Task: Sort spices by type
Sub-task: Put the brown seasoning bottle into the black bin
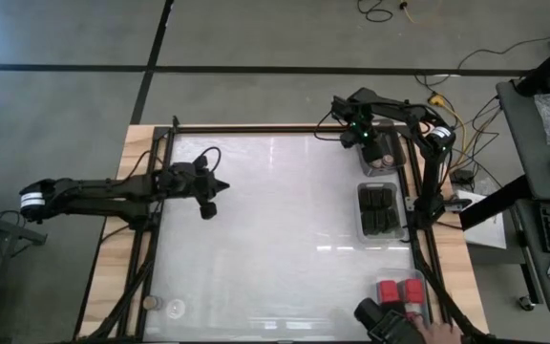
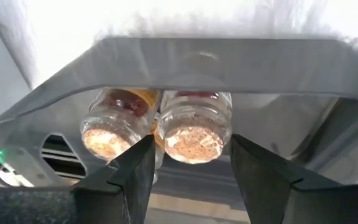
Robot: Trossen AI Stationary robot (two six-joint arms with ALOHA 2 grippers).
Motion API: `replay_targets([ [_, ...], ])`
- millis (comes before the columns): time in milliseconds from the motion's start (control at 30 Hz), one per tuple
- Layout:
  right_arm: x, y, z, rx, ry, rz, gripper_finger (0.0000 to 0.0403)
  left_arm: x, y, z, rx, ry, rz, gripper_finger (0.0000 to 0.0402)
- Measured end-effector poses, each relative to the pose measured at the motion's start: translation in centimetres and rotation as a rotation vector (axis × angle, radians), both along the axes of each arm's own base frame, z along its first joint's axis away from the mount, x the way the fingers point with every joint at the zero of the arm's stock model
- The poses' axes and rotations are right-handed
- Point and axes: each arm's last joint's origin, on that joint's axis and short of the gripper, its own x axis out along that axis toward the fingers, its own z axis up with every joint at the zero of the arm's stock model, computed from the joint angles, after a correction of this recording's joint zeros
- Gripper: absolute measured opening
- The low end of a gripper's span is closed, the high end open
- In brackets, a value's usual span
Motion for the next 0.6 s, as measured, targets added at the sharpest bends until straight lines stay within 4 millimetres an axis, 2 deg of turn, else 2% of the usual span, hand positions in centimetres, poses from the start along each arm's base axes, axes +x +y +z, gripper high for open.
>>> replay_targets([
  [367, 0.3, 0.0, 1.3, -0.049, 0.025, -0.062, 0.0200, 0.0, 0.0, 0.0, -0.001, 0.003, -0.001, 0.0000],
  [600, 1.4, -0.2, 2.6, -0.049, -0.108, -0.179, 0.0184, 0.0, 0.0, 0.0, -0.001, 0.004, -0.001, 0.0000],
])
